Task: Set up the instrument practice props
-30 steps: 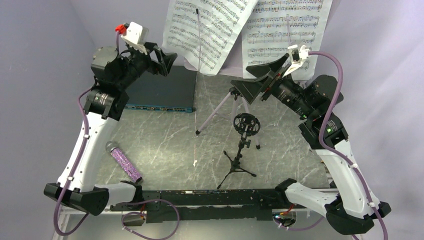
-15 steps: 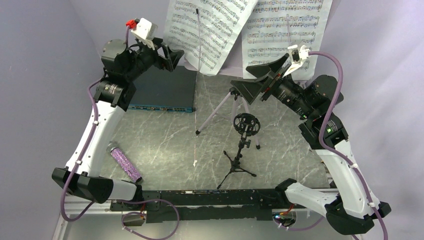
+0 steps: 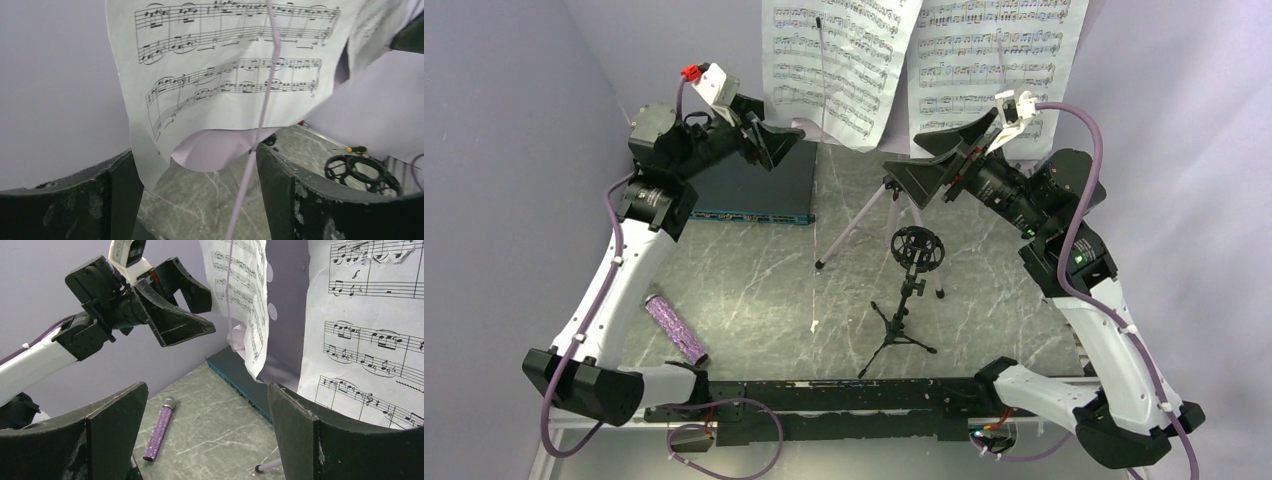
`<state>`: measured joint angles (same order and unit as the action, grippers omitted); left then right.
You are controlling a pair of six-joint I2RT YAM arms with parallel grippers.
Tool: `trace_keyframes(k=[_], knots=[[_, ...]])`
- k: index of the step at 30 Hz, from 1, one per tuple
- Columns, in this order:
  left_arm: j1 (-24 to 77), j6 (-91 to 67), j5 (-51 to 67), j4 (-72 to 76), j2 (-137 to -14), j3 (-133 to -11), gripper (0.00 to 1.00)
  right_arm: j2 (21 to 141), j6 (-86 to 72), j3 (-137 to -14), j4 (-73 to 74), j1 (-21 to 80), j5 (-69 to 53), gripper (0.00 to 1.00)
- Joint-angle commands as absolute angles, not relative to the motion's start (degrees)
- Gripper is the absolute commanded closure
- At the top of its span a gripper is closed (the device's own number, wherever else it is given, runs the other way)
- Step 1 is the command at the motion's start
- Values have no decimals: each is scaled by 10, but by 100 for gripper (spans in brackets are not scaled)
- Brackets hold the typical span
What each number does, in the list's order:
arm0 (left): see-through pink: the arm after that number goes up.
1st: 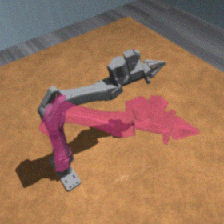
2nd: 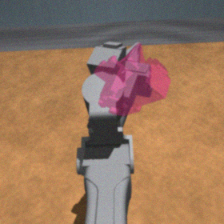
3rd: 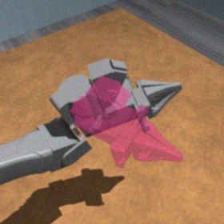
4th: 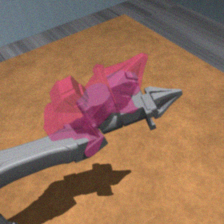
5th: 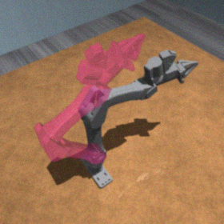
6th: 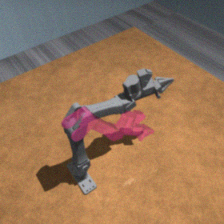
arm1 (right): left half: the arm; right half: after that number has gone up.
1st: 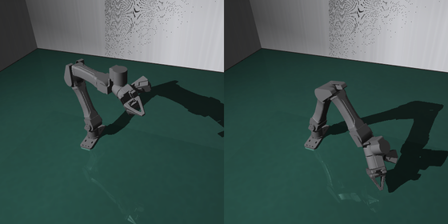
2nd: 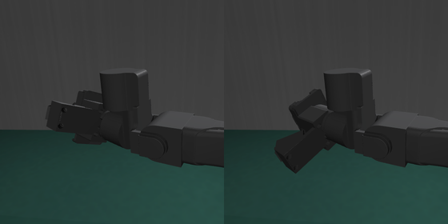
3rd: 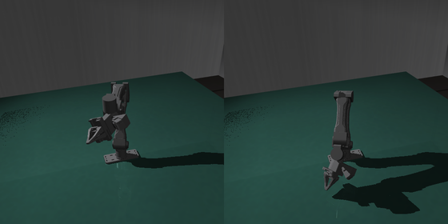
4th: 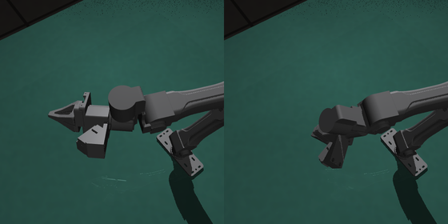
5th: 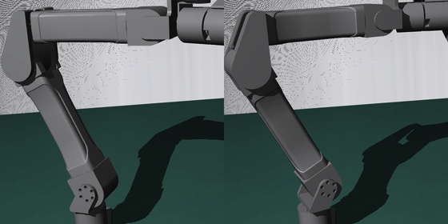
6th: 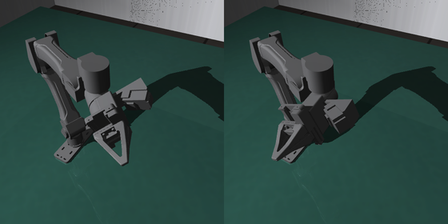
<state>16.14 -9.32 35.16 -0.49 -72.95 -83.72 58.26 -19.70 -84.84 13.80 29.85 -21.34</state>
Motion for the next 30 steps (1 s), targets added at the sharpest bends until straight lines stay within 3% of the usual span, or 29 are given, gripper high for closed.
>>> trace_keyframes(k=[1,6,11,17,30], knots=[[161,-136,406,46,-703,-823,19,584,-198,-852,121,300,-218,5],[161,-156,429,70,-699,-807,20,589,-201,-848,113,300,-217,6],[161,-165,438,62,-698,-808,24,609,-207,-864,116,300,-219,15],[161,-173,442,62,-693,-800,36,625,-213,-874,113,300,-217,24],[162,-192,447,84,-713,-800,64,616,-211,-861,101,300,-191,25]])
